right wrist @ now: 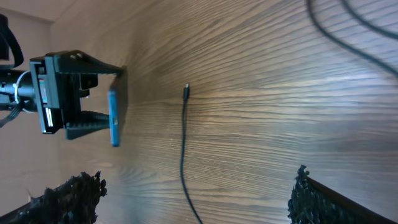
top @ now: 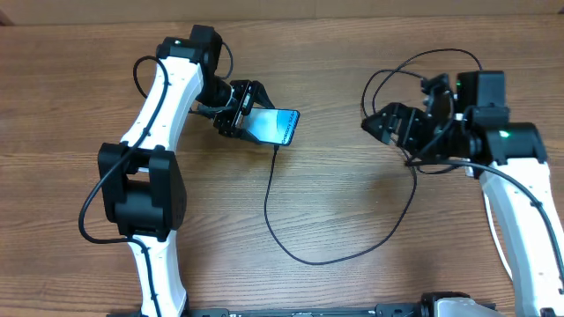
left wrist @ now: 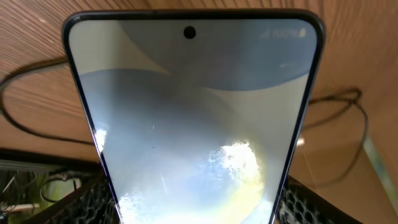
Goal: Plug charger to phone and switch on socket
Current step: 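Reach the right gripper to the phone and grasp its side edge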
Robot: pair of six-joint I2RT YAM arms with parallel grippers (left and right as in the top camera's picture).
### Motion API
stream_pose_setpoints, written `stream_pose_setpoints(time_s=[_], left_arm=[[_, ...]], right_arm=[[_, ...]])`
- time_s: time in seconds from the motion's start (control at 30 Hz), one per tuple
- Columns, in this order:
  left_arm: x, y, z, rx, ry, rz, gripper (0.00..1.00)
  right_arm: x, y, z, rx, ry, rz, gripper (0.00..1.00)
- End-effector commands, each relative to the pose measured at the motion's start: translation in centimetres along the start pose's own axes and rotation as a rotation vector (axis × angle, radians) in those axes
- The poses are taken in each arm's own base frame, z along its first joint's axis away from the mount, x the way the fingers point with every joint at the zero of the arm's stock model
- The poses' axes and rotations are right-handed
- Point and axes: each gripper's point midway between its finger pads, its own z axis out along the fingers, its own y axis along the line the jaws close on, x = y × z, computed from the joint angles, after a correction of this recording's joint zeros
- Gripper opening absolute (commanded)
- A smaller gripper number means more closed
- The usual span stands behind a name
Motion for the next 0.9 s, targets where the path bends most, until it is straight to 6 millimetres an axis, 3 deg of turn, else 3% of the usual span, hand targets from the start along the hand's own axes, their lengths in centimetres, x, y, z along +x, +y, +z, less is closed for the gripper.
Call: stream_pose_setpoints(time_s=[0.0, 0.3, 0.53, 0.87], left_arm=[[0.3, -0.4, -0.3, 0.003, -0.049, -0.028, 0.69], [1.0, -0.3, 0.3, -0.011, -0.049, -0.047, 0.70], [1.3, -0.3, 0.3, -0.011, -0.036, -0.054, 0.70], [1.7, -0.4, 0.4, -0.007, -0.014, -0.053, 0.70]], right_arm=[[0.0, 1.5, 2.0, -0.045, 0.040, 0.020, 1.00], [0.6, 5.0, 7.4, -0.125, 0.103, -0.032, 0.75], [1.4, 7.7, 10.0, -0.171, 0.121, -0.034, 0.68], [1.7, 7.7, 12.5, -0.171, 0.150, -0.014, 0.55]])
